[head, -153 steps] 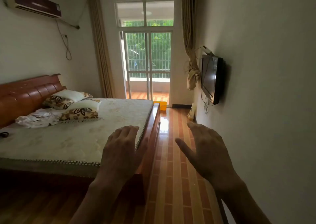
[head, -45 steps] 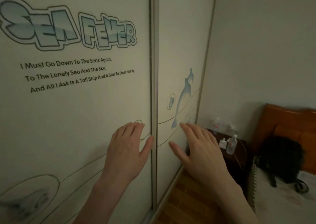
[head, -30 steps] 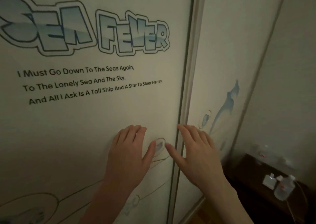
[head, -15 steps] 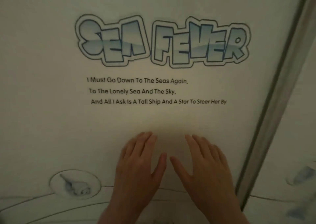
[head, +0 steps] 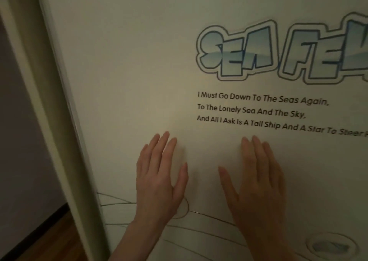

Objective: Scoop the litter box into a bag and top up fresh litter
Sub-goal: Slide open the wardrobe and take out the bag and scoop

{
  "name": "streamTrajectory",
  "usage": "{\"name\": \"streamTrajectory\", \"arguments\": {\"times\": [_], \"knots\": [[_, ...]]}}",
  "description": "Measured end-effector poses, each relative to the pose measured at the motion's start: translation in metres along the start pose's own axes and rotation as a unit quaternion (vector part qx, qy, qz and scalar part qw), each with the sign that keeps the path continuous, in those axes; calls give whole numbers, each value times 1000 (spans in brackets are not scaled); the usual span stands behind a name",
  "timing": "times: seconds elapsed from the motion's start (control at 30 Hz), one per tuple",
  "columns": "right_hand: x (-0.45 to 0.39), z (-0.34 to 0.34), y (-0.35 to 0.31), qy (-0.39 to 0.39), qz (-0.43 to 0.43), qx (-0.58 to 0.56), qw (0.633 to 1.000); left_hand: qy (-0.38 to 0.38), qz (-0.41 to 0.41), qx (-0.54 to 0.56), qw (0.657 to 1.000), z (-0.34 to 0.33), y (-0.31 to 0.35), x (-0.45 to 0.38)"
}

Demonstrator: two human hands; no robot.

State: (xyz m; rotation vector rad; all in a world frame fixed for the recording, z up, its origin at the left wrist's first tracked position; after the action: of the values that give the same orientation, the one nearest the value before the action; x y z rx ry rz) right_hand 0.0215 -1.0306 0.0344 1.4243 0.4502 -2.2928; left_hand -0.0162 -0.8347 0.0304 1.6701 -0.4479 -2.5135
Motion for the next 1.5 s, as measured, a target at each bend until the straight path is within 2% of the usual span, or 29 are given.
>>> {"name": "streamTrajectory", "arguments": {"times": [0.13,0.37,0.5,0.7,1.1,1.5], "knots": [[-4,-25,-14,1,31,46,998,12,-15,-20,1000,-9,-27,-13],[-9,-68,-11,1,48,130,990,-19,-55,-46,997,-49,-53,-27],[-10,-87,-2,-13,51,142,988,-38,-72,-51,995,-76,-62,-26],[-11,-103,7,15,52,135,989,-30,-68,-40,996,-97,-66,-24],[-8,-106,25,45,64,133,988,-10,-64,-4,998,-116,-53,-18],[2,-69,76,1,51,150,987,-5,-63,12,998,-136,8,2]]}}
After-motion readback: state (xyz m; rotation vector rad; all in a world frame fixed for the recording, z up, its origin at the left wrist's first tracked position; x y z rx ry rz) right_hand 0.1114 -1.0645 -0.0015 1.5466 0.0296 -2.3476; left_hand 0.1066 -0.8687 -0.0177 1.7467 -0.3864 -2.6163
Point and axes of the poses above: each hand's wrist, its own x-axis away from the middle knuckle, its own z-axis out of the back of the hand, y = z × x, the point moved 2 cm from there along -x, towards the middle knuckle, and after that the axes turned 8 degrees about z, right-handed, at the moved point
